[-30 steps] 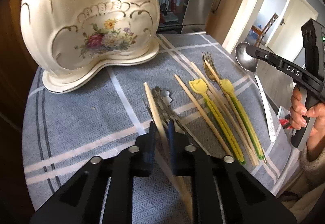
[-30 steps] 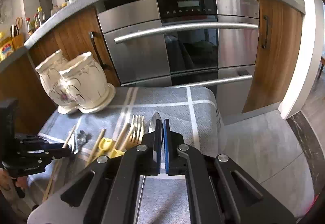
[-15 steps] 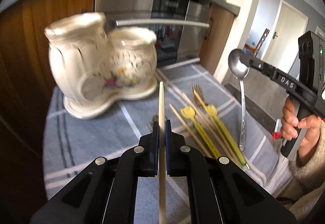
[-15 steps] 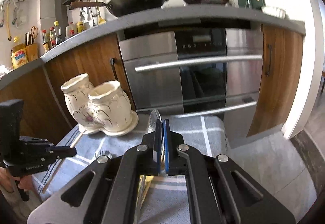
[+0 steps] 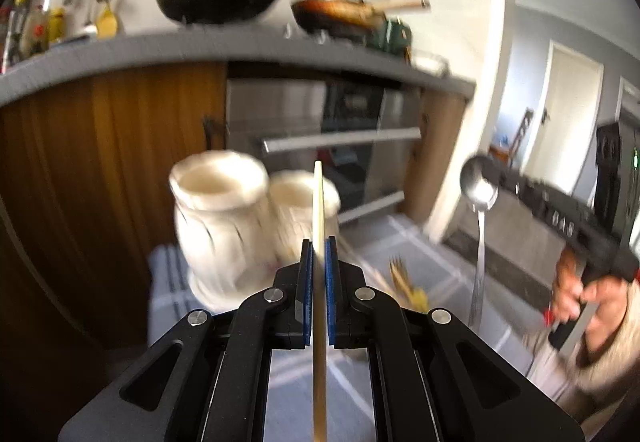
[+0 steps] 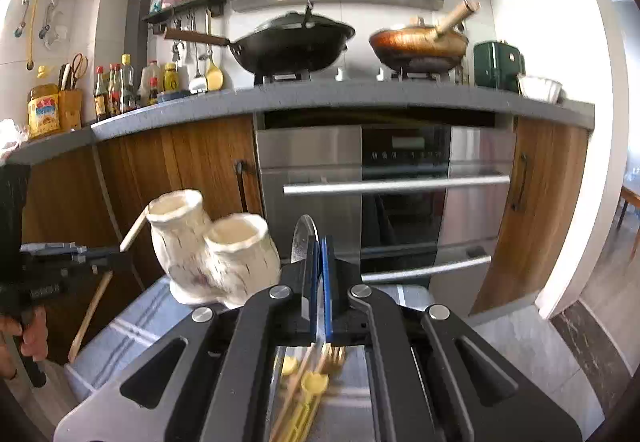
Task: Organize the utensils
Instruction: 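Lower the chopstick into the larger pot while the right tool lowers the spoon into the smaller pot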
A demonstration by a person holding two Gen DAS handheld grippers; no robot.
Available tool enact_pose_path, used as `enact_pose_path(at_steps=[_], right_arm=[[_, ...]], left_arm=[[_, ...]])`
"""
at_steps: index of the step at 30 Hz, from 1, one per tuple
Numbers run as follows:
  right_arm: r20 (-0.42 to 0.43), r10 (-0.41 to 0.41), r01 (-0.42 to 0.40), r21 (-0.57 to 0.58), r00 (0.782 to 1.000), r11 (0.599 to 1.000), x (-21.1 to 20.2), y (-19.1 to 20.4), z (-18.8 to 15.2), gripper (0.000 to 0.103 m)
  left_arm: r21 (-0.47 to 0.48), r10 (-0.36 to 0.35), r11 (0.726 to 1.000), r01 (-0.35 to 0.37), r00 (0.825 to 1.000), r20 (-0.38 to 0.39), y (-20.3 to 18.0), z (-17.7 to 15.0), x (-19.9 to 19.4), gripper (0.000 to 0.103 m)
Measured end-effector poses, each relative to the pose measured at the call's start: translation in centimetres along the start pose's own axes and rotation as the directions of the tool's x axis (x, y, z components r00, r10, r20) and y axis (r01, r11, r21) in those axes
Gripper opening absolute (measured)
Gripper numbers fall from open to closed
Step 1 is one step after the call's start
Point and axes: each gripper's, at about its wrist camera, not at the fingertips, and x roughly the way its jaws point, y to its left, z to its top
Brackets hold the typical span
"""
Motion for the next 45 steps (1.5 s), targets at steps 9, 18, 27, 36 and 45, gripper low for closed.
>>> enact_pose_path(at_steps=[9,18,27,36,45], right_arm=[[0.083,0.035,-0.036,0.011,0.996,0.999,2.8,2.6,5.8,0.002],[0.171,0.003,-0.014,0.061,0.985,0.998,7.7,4.0,9.1,0.002],[0.242,-0.060,0.050,0.050,0.968,0.998,10.9,5.0,8.7,0.002],[0.241,-0.096,0.097,0.009,0.966,0.995,13.0,5.3,6.0,0.002],[0.126,-0.037,0.038,-0.011,0.991,0.999,14.7,5.0,3.5,0.002]], left_arm=[[-0.057,0.099,0.994,-0.092,0.983,0.156,4.0,7.8,-0.2,0.006],[-0.107,0.101,0.992,-0.071,0.947,0.305,7.0,12.0,2.7,0.006],[-0.121,0.140,0.987,-0.105,0.935,0.327,8.8,11.3,6.7,0.006],[-0.109,0.183,0.982,-0.154,0.912,0.366,8.9,10.5,7.7,0.006],[-0.085,0.135,0.989,-0.120,0.971,0.198,9.5,8.3,8.0,0.006]])
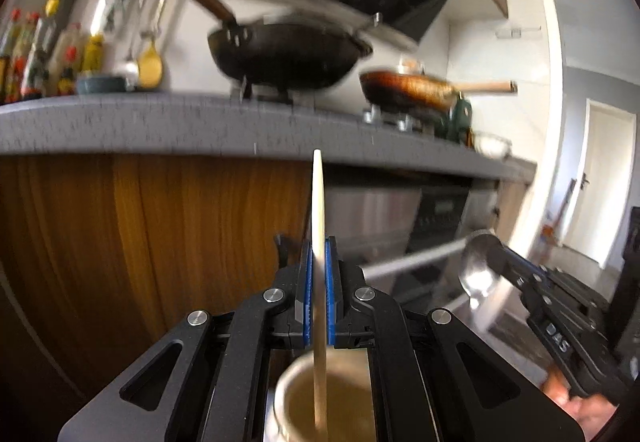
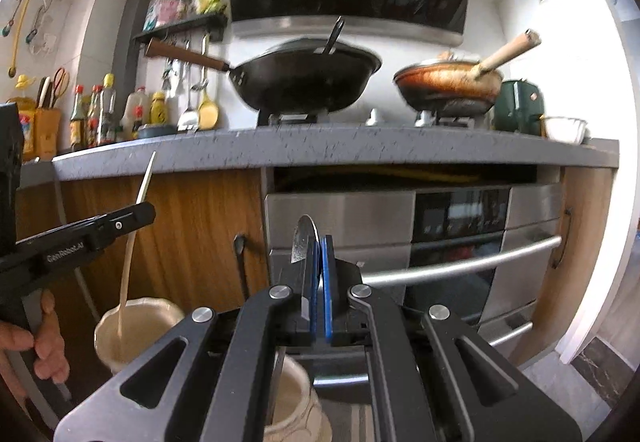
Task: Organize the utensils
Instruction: 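Lower the chopstick into the larger pot while the right tool lowers the spoon into the smaller pot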
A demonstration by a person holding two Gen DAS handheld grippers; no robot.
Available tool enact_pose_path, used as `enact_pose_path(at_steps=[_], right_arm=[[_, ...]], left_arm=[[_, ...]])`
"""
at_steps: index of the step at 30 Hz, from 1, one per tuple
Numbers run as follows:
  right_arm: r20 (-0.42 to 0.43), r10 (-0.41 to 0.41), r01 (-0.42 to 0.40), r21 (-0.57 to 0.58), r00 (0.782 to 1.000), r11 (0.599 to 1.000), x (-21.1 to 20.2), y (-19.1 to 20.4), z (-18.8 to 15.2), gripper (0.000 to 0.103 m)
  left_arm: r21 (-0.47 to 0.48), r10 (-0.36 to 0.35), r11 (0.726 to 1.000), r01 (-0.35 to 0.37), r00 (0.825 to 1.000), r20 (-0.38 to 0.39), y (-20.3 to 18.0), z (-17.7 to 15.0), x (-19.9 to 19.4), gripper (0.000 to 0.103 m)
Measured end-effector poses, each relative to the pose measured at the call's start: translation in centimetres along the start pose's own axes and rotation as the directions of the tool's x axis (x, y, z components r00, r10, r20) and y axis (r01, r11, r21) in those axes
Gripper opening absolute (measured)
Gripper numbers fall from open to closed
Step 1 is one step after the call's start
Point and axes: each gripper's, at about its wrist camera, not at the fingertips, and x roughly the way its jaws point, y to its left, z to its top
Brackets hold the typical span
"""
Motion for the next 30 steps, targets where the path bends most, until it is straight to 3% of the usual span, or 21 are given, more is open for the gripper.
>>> enact_pose_path(at_steps=[12,26,30], right_arm=[[-0.126,0.016,-0.003,0.106,0.992,0.994,1.9,-1.3,-1.5,0.002],[-0.155,0.007,0.011,0.113,0.988,0.994,2.4,-1.5,-1.6,0.002],[-0.151,0.009,0.008,0.112,0.989,0.994,2.2,-1.4,-1.4,0.002]], left_arm=[[0.102,0.035,0.995,-0.019,0.988,-0.152,0.2,-2.5,0.4,0.006],[0.134,0.046,0.991,-0.021,0.981,-0.188,0.1,-3.0,0.8,0.007],[0.128,0.050,0.991,-0.026,0.980,-0.192,0.2,-3.0,0.8,0.019]])
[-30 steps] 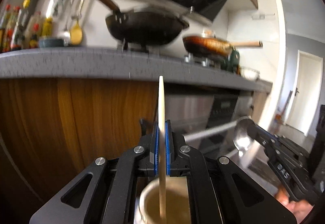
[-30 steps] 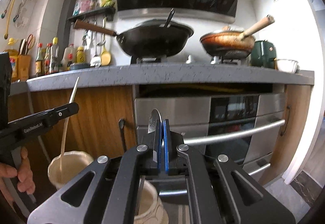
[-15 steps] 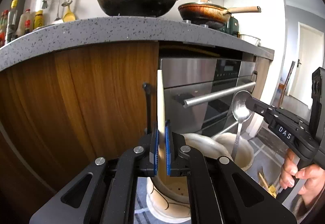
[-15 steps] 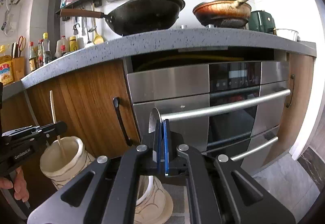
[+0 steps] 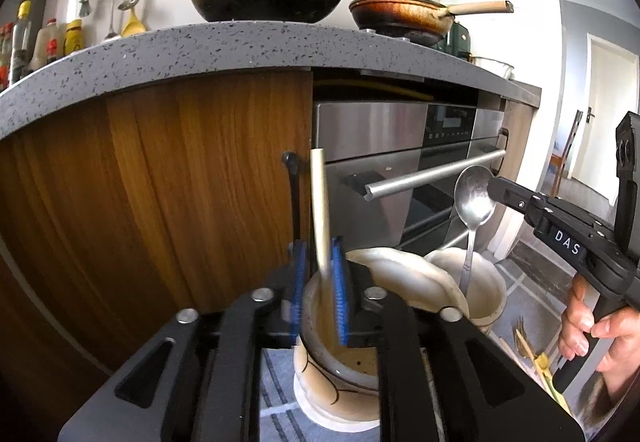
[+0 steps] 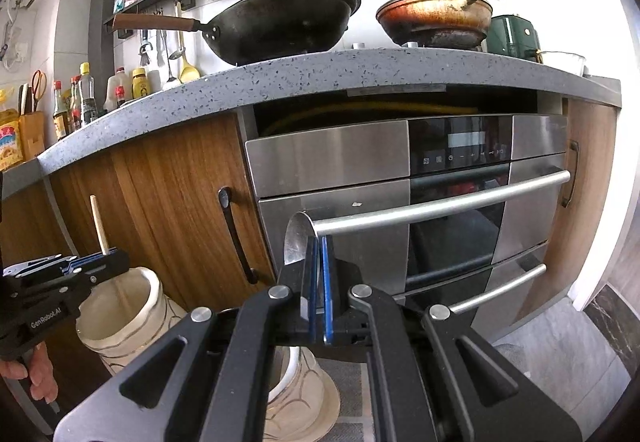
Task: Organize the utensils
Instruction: 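Lower the chopstick into the larger pot while the right tool lowers the spoon into the smaller pot, then open both tools and withdraw them back over the cloth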
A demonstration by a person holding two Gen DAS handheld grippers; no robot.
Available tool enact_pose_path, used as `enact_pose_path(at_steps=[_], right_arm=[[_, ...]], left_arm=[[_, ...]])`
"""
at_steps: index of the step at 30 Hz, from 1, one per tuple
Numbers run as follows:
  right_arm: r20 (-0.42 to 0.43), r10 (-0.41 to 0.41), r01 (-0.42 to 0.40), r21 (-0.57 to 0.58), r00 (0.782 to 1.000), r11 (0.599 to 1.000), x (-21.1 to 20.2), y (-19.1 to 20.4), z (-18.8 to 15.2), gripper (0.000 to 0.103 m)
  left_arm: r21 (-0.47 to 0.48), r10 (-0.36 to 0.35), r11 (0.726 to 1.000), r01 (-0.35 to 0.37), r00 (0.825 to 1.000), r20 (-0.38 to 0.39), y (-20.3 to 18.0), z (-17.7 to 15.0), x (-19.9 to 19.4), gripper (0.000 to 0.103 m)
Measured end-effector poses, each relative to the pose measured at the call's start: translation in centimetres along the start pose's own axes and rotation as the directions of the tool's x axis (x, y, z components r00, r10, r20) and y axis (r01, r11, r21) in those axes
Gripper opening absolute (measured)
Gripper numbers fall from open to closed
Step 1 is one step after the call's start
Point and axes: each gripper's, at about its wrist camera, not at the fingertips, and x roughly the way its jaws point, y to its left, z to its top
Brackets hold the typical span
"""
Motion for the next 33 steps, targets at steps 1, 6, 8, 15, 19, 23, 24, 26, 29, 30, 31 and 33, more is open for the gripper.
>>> enact_pose_path(at_steps=[1,6,8,15,19,23,24,26,29,30,31,33], right_arm=[[0.001,0.000,0.000,-0.003,1.000,1.000,-0.1,0.1,0.1,0.002],[-0.002,0.006,-0.006,0.004,1.000,1.000,-0.8,0.1,0.3,0.019],[-0.011,0.017,-0.017,0.016,1.000,1.000,-1.3,-0.1,0.4,0.028],[-0.036,0.064,-0.063,0.028,0.997,0.998,-5.0,-1.1,0.7,0.072],[-0.031,0.077,-0.077,0.009,0.997,0.997,-8.0,-2.2,0.8,0.095],[-0.054,0.072,-0.072,0.000,0.996,0.997,-10.3,-3.6,-0.1,0.098],[-0.065,0.067,-0.067,0.003,0.996,0.998,-10.7,-4.1,-0.4,0.098],[-0.087,0.060,-0.059,0.007,0.994,0.998,-11.1,-4.9,-1.0,0.098],[-0.120,0.040,-0.036,0.033,0.992,0.999,-11.4,-6.5,-2.4,0.098],[-0.128,0.037,-0.032,0.043,0.991,0.999,-11.5,-6.9,-2.7,0.098],[-0.144,0.028,-0.020,0.058,0.989,0.998,-11.4,-7.6,-3.3,0.098],[-0.166,0.015,-0.003,0.076,0.986,0.997,-11.3,-8.5,-4.2,0.098]], left_arm=[[0.001,0.002,1.000,-0.002,1.000,-0.001,0.0,0.0,0.0,0.020],[0.012,0.000,1.000,0.000,1.000,0.006,-0.3,0.0,-0.5,0.032],[0.014,0.000,1.000,0.000,1.000,0.015,-0.3,0.0,-0.9,0.040],[-0.035,0.003,0.999,-0.001,0.999,0.052,-0.6,0.4,-4.1,0.077],[-0.062,-0.021,0.998,0.024,0.999,0.039,-1.4,0.4,-6.1,0.088],[-0.034,-0.018,0.999,0.019,0.999,0.027,-3.6,-0.3,-7.7,0.096],[-0.020,-0.016,1.000,0.016,1.000,0.016,-4.5,-0.6,-8.0,0.096],[-0.003,-0.017,1.000,0.017,1.000,-0.002,-5.7,-1.1,-8.4,0.097],[0.001,-0.034,0.999,0.034,0.998,-0.045,-7.5,-2.4,-8.4,0.097],[-0.001,-0.039,0.999,0.039,0.997,-0.063,-8.0,-2.8,-8.4,0.097],[-0.003,-0.044,0.999,0.044,0.996,-0.077,-8.5,-3.3,-8.3,0.097],[-0.003,-0.054,0.999,0.054,0.994,-0.099,-9.3,-4.3,-8.1,0.097]])
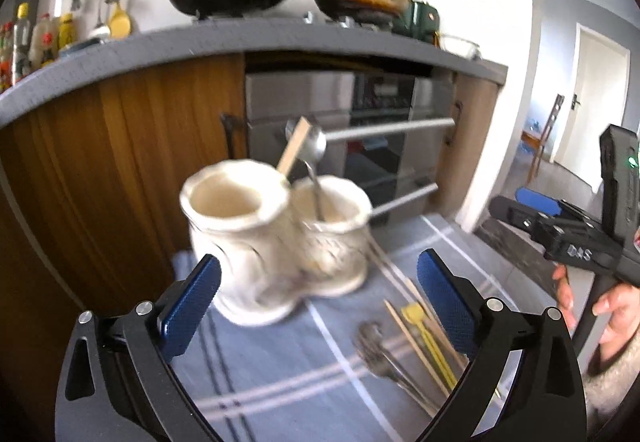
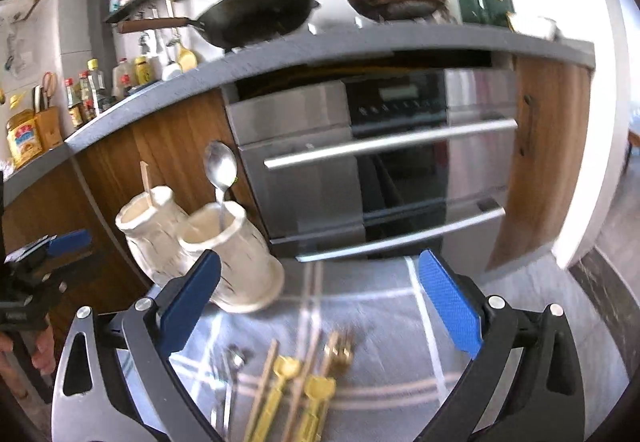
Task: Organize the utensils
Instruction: 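Open both tools and withdraw them back over the cloth, then grasp a silver fork with the left tool while the right tool grasps a yellow-handled utensil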
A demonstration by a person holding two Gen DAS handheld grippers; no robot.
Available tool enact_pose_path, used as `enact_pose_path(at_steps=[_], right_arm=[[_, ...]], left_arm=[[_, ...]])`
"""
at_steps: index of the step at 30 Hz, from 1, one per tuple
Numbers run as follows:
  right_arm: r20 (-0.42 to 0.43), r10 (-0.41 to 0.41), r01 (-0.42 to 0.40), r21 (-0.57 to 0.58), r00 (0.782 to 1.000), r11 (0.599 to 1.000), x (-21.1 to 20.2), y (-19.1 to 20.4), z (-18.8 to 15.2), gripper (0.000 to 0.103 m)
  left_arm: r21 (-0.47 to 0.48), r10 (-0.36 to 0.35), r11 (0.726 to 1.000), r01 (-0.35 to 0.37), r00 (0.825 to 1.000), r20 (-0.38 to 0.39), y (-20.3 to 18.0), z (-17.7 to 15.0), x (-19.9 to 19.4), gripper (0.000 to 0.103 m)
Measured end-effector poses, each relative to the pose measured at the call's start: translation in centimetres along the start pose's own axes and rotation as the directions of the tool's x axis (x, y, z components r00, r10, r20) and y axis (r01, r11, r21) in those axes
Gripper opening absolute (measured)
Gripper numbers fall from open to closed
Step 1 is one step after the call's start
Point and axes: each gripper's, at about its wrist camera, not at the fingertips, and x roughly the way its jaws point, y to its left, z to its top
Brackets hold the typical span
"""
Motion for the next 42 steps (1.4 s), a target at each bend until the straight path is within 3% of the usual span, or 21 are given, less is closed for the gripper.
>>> enact_pose_path(at_steps=[7,14,25,30,36,42], right_arm=[[-0.128,-0.011,0.015,0.031,0.992,0.999,1.5,-1.7,-3.9,0.098],[-0.237,-0.035,0.024,-0.050,0.971,0.998,3.5,-0.6,-7.7,0.096],[-0.345,0.033,-0.049,-0.040,0.938,0.998,4.8,0.2,-9.7,0.057],[-0.351,0.041,-0.069,-0.066,0.935,0.995,4.8,1.0,-9.7,0.050],[-0.353,0.032,-0.067,-0.087,0.935,0.994,5.1,1.2,-9.7,0.042],[-0.353,0.036,-0.070,-0.083,0.935,0.994,5.4,1.1,-9.6,0.041]], left_arm=[[-0.015,-0.020,1.000,0.018,0.993,-0.117,-1.5,-3.9,2.9,0.098],[-0.016,-0.034,0.999,0.031,0.982,-0.187,-1.9,-6.5,5.4,0.098],[0.009,-0.071,0.997,0.076,0.964,-0.256,-2.4,-8.6,7.7,0.094],[-0.054,-0.138,0.990,0.128,0.953,-0.270,-1.8,-8.6,8.6,0.072],[-0.043,-0.140,0.990,0.133,0.950,-0.279,-2.5,-8.8,9.9,0.051],[-0.045,-0.151,0.989,0.144,0.947,-0.285,-2.8,-8.8,10.5,0.037]])
